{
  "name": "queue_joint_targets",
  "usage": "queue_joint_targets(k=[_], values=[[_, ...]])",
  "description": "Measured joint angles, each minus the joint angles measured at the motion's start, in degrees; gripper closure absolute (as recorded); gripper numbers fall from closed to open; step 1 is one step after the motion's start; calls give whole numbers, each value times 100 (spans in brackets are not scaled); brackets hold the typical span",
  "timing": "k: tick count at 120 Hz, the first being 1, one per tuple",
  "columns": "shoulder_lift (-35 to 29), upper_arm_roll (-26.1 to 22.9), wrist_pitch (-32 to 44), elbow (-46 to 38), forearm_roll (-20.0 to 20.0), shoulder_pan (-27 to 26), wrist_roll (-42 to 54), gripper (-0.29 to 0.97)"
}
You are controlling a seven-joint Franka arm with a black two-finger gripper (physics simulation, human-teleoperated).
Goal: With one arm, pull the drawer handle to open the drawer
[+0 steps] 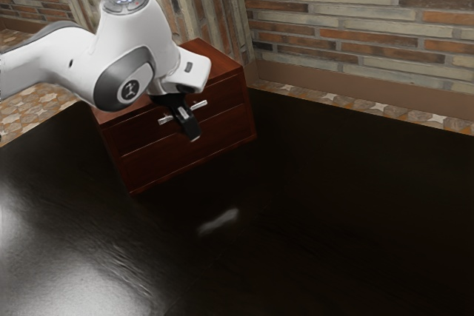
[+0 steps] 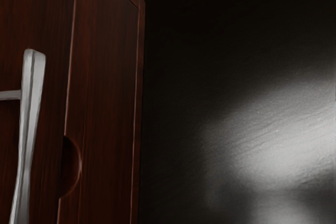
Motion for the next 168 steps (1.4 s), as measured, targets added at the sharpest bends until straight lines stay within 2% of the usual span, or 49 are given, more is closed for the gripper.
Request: queue_joint_targets(k=[17,30,41,136,168], values=[[192,86,-6,148,93,-54,-16,0],[400,1174,-19,411,128,-989,-25,0],[486,1461,-25,526,139,-1249,-28,0],[622,1541,-100,815,138,-1408,-33,0],[901,1539,-156,1082,149,-1397,-33,0]])
